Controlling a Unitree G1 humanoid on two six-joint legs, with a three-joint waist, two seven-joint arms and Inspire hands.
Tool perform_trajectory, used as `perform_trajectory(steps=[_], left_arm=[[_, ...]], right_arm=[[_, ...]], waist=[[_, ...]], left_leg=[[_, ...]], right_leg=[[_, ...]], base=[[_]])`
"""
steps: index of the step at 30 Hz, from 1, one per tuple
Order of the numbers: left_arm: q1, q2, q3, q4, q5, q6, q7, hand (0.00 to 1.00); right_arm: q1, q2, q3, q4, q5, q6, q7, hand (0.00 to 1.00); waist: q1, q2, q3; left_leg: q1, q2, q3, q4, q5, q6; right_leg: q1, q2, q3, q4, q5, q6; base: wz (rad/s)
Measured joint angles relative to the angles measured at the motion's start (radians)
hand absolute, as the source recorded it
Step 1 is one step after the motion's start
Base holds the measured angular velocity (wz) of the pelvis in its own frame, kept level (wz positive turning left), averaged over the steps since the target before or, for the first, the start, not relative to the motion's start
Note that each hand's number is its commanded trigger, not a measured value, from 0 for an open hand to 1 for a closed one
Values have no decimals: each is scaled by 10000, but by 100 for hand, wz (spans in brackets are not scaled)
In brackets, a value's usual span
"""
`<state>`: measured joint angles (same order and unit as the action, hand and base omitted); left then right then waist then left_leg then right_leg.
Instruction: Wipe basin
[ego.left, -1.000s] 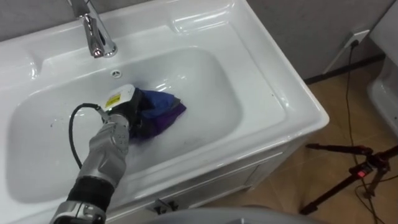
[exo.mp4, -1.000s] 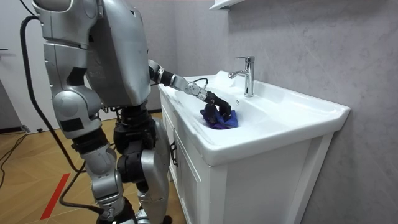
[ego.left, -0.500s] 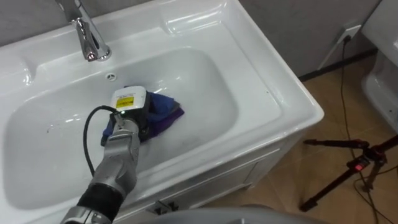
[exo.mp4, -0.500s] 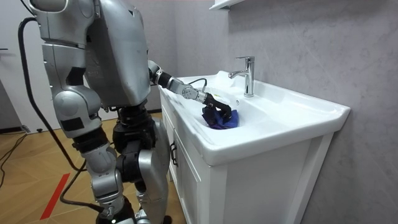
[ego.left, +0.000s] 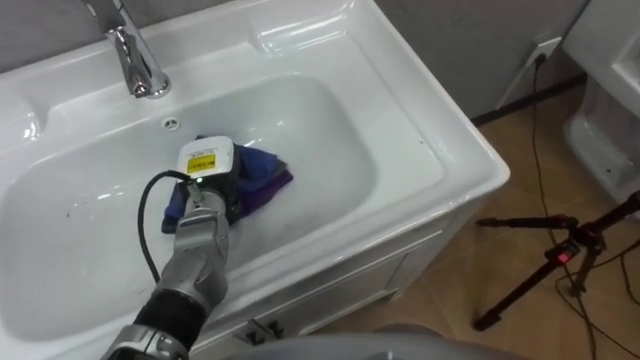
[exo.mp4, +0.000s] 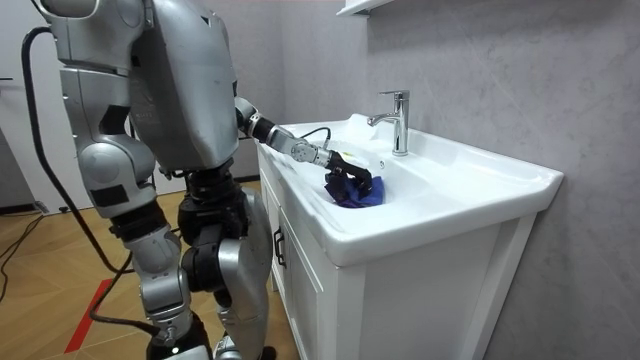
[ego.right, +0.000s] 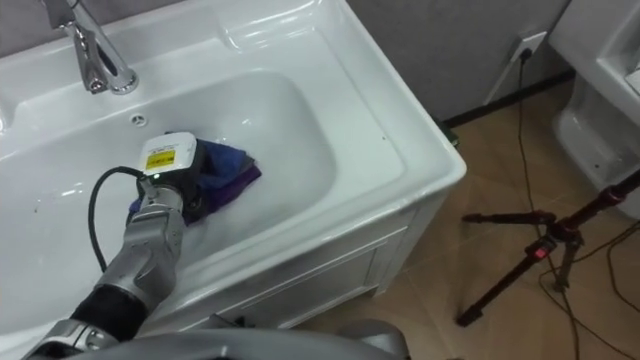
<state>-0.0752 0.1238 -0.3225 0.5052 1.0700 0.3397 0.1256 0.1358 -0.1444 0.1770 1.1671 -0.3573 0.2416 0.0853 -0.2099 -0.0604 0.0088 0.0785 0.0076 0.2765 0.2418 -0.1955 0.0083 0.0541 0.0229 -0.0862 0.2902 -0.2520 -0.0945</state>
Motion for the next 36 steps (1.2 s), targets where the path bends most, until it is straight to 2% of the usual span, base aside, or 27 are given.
perform_trajectory(steps=[2,6,10,12,17,23,30,33,36], left_arm=[[-134,-41,-150,-2,-2,5,-25,100],[-362,-314,-273,-35,-83,5,-38,100],[-398,-367,-442,-512,-785,12,-244,100],[-400,-382,-431,-746,-1485,12,-293,100],[-459,-381,-408,-1051,-2565,11,-478,100],[-878,-466,-431,-1301,-2535,10,-1171,100],[-976,-543,-425,-1325,-2529,3,-1342,100],[-956,-541,-373,-1310,-2476,-2,-1343,100],[-918,-556,-372,-1309,-2270,-23,-1371,100]], right_arm=[[-13,-10,0,23,4,1,-23,0],[8,0,7,7,37,-2,-36,0],[-14,-3,287,-37,229,-4,-54,0],[-100,1,362,-3,287,-5,24,0],[-131,11,372,12,281,0,73,0],[-75,-4,417,52,251,-16,274,0],[-58,-115,411,274,249,-29,288,0],[-8,-119,387,271,243,-22,375,0],[45,-147,359,183,97,-2,438,0]], waist=[[-66,-7,4],[-100,10,5],[-162,51,6],[-211,135,9],[-354,244,28],[-471,318,54],[-490,416,107],[-429,443,113],[-341,437,107]], left_leg=[[-44,8,0,31,-1,2],[-154,29,4,159,-42,68],[-177,39,51,173,-60,96],[-155,74,204,172,-85,134],[-146,89,213,179,-86,136],[-162,137,212,344,-92,136],[-163,217,220,637,-154,150],[-122,337,224,631,-321,135],[-115,341,251,612,-326,130]], right_leg=[[-1,0,1,-74,60,13],[4,2,-2,-213,142,43],[44,2,-23,-322,179,68],[31,-6,-35,-325,198,60],[28,-4,-61,-313,202,45],[74,5,-55,-299,224,7],[105,54,50,-153,202,-35],[105,170,40,-98,173,-92],[8,174,55,61,142,-122]], base=[[-2],[-1],[0],[-10],[0],[-1],[-4],[-5],[-4]])
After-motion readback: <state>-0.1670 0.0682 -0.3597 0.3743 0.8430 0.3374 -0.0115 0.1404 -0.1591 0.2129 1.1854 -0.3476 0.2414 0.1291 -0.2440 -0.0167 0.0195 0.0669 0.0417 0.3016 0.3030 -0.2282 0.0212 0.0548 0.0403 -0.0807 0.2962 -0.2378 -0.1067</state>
